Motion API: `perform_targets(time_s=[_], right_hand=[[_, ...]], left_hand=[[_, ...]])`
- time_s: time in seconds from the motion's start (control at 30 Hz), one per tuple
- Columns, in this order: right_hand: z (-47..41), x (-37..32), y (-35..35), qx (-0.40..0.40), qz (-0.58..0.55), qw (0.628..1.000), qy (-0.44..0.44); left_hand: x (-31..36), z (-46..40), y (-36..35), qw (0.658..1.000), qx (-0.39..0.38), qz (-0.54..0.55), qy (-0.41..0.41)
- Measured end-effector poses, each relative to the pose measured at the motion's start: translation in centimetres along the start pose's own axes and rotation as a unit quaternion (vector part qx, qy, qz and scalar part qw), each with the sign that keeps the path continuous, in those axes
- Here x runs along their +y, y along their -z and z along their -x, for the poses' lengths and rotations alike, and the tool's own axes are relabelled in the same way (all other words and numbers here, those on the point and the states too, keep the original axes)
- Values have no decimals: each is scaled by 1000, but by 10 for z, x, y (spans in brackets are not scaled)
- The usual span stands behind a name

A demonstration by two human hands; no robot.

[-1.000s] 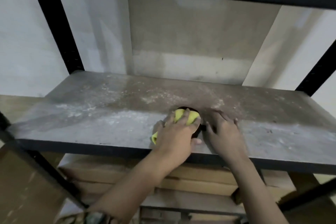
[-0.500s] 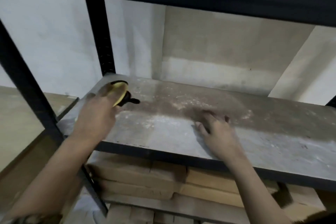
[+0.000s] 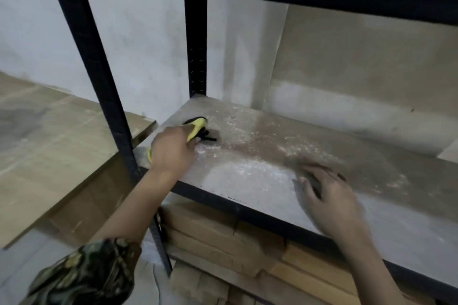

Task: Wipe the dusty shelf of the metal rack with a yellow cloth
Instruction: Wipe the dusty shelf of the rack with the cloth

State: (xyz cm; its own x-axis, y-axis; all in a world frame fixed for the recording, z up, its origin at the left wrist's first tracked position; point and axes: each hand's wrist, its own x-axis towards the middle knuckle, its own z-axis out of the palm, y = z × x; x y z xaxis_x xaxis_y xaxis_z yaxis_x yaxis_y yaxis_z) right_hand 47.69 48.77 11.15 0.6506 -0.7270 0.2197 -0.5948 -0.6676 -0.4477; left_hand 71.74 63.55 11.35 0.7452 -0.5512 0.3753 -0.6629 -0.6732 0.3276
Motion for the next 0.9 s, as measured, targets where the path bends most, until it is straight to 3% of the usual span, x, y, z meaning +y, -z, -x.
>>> perform_targets(time_s=[0.1,0.17,0.27,0.3,0.4,0.47,0.63,0.8,0.9], right_hand=[[-1,2,-1,-4,1,1000,7],[0,4,0,-8,-7,1000,14],[3,1,3,-6,-18,1000,9],[3,1,3,-5,-16,1000,7],[0,1,1,-22,6,1000,-3],[-2,3,-1,-53,9,999,-4],[-4,9,-5,-83,25,996,13],[-5,11,-5,-81,33,996,18],[-4,12,-5,-76,21,997,21]], left_hand=[[36,21,-2,991,-50,91,-85],[47,24,3,986,-36,115,-111],[20,-5,21,995,63,51,-54],[5,-17,26,998,63,9,-25],[-28,-34,19,994,-78,-64,40],[-35,-28,4,986,-140,-86,24],[-14,-7,9,987,-102,-122,-11],[66,44,10,978,-171,-32,-112],[59,37,24,988,-100,-95,-77]])
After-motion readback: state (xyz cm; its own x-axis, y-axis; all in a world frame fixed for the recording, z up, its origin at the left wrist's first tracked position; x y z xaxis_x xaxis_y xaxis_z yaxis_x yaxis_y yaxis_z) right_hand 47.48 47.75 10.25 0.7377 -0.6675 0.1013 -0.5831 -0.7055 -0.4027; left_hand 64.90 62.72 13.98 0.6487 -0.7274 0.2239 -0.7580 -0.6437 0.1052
